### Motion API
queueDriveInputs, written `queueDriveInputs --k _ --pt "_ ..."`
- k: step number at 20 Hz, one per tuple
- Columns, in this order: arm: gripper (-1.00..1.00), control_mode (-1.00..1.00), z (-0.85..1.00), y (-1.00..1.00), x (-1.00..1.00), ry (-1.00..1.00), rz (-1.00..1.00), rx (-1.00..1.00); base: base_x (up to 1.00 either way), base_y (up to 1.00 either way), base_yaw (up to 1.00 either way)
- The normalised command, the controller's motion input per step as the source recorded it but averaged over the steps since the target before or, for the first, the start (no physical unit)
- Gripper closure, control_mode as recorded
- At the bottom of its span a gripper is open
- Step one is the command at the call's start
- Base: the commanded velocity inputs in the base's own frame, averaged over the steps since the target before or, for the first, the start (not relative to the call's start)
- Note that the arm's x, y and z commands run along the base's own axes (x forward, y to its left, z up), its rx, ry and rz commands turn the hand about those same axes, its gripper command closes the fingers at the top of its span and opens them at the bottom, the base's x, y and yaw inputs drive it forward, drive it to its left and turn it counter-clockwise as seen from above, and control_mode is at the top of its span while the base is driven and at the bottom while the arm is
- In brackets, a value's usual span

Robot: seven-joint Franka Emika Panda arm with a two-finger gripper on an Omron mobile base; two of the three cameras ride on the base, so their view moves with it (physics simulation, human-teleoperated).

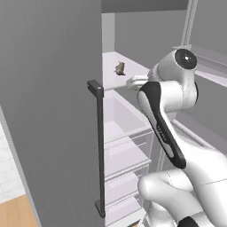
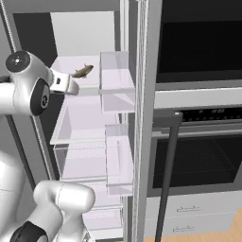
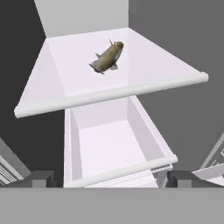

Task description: Place one sweet potato and one fish in each tupperware on the nearby counter, to pack two identical lunches.

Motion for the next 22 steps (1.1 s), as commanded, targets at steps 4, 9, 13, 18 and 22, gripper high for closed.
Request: queueDriveInputs --k 4,9,13,18,22 --pt "-1.00 -1.00 0.04 -0.04 0.01 -0.03 0.00 0.08 0.00 0.00 0.00" --pt "-1.00 -1.00 0.00 -0.02 0.67 -0.03 -0.06 0.04 0.00 0.00 0.00" --pt "-1.00 -1.00 0.09 0.00 0.92 -0.04 -0.07 0.00 0.00 0.00 0.00" --pt "-1.00 -1.00 0.23 0.00 0.97 0.06 -0.01 0.00 0.00 0.00 0.00" --pt "-1.00 -1.00 -0.01 0.00 0.56 0.15 0.00 0.00 0.00 0.00 0.00"
